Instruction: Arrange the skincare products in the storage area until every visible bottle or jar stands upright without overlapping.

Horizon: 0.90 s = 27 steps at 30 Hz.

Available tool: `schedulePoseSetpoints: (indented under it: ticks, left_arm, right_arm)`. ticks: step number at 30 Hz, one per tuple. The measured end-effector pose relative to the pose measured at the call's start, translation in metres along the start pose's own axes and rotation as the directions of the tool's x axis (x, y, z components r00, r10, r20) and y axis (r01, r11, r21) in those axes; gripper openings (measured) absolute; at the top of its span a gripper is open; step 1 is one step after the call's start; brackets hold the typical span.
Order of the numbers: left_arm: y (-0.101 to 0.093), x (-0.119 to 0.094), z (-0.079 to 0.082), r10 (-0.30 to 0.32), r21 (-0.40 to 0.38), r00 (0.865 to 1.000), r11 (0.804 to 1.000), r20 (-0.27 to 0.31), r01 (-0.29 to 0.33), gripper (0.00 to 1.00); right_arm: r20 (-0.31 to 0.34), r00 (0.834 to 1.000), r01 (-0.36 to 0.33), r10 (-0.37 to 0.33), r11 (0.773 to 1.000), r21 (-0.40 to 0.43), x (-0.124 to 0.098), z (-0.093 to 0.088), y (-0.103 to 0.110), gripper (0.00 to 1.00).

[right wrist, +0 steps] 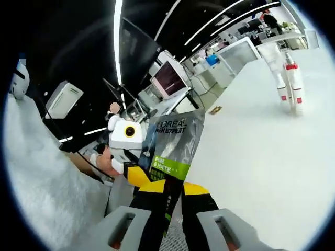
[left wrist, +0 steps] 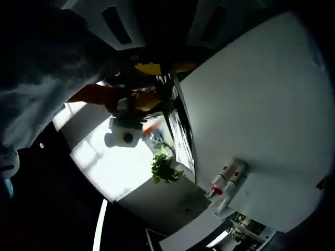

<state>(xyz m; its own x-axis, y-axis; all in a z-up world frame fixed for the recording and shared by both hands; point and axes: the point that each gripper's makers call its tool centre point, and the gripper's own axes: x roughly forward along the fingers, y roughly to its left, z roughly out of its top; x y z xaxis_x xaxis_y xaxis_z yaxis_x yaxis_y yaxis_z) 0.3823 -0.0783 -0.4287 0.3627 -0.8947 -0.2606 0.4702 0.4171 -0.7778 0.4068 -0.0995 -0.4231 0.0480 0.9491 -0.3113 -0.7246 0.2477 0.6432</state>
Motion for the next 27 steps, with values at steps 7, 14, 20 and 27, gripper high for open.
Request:
schedulePoseSetpoints:
  ticks: [7,14,20,27]
  left_arm:
    - [-0.007,-0.006,0.02,-0.063,-0.084,0.993,0.994,0.095,0.072,0.0]
    - [-0.012,-0.019,0.055,-0.071,-0.136,0.971,0.985,0.229,0.104,0.0]
    - [-0.01,-0.017,0.067,-0.038,-0.112,0.982,0.992,0.185,0.06,0.0]
    - [0.001,-0.026,0.086,0.011,-0.107,0.984,0.994,0.178,0.008,0.0]
  right_arm:
    - [0.067,0.994,-0.1,0.092,0.988,0.121,-0.006,0.013,0.007,0.0]
    - [0.175,0.977,-0.148,0.122,0.979,0.142,-0.006,0.035,0.016,0.0]
    - [0.156,0.987,-0.021,0.027,0.999,-0.04,0.0,0.043,0.008,0.03]
    - [0.203,0.966,0.207,-0.159,0.948,-0.24,-0.006,0.05,-0.009,0.22]
